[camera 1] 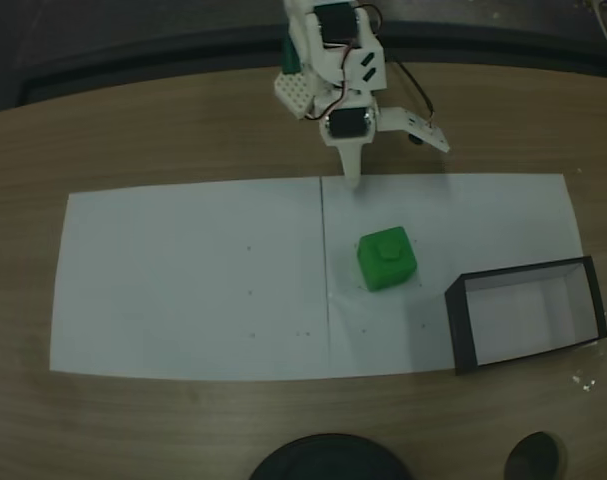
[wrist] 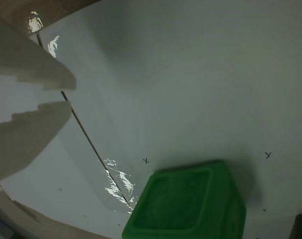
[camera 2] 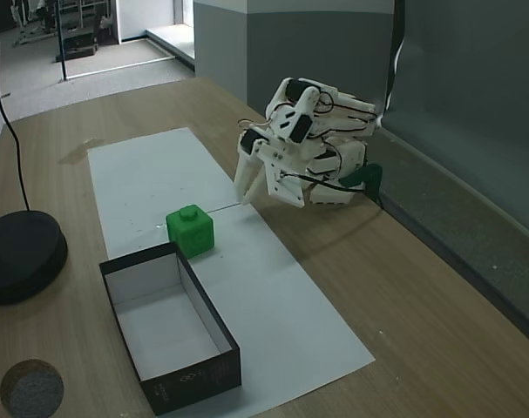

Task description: Grab a green square and put it in the box.

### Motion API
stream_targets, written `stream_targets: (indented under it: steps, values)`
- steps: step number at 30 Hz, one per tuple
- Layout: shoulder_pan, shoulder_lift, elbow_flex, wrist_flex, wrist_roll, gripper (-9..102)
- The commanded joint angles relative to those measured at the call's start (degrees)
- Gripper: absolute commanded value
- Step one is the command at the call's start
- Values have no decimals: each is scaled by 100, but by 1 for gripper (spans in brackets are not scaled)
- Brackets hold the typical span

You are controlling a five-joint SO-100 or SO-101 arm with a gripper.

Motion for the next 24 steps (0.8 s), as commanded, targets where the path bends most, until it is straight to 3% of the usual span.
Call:
stream_targets:
  steps: [1, 24]
  values:
    - [-35, 132, -325, 97, 35, 0]
    - [35, 132, -334, 105, 0, 0]
